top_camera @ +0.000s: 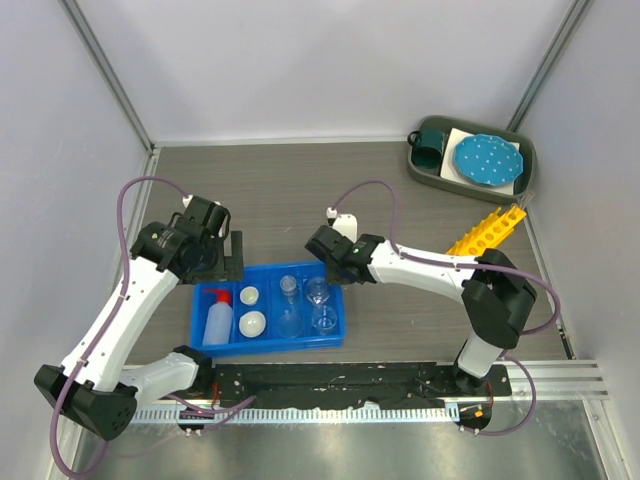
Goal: Organize the chemistry lab equipment
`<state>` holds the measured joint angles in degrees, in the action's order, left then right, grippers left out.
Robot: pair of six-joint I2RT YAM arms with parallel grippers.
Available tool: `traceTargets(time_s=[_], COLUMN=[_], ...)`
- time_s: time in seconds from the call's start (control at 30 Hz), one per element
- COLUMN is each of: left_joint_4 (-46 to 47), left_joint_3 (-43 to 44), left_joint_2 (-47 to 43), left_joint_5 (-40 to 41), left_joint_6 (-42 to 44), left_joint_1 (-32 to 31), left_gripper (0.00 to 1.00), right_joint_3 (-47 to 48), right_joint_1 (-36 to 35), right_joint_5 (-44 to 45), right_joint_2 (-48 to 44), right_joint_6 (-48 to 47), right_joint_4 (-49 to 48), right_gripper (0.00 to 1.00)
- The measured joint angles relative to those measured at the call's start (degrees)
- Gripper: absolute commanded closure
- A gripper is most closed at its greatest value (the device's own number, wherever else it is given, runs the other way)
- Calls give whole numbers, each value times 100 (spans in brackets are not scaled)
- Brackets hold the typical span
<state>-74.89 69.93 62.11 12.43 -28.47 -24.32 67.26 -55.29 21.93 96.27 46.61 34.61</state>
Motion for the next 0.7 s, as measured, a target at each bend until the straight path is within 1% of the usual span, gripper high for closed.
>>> traceTargets(time_s=[0.13,0.47,0.7], left_joint_4=[0,52,140], left_joint_3=[-2,-157,-184], left_joint_2=[-15,-271,-273], left_joint_5=[-11,-243,-328], left_joint_6=[24,15,15], left_joint_1=[0,0,0], left_gripper=[0,0,0], right_joint_3=[181,551,584], right_joint_1=[227,1353,1834], right_joint_5=[-33,-46,-17], right_joint_2=[168,538,599], right_joint_6=[-177,-472,-636], right_joint_4=[-31,-271,-433], right_gripper=[99,99,99])
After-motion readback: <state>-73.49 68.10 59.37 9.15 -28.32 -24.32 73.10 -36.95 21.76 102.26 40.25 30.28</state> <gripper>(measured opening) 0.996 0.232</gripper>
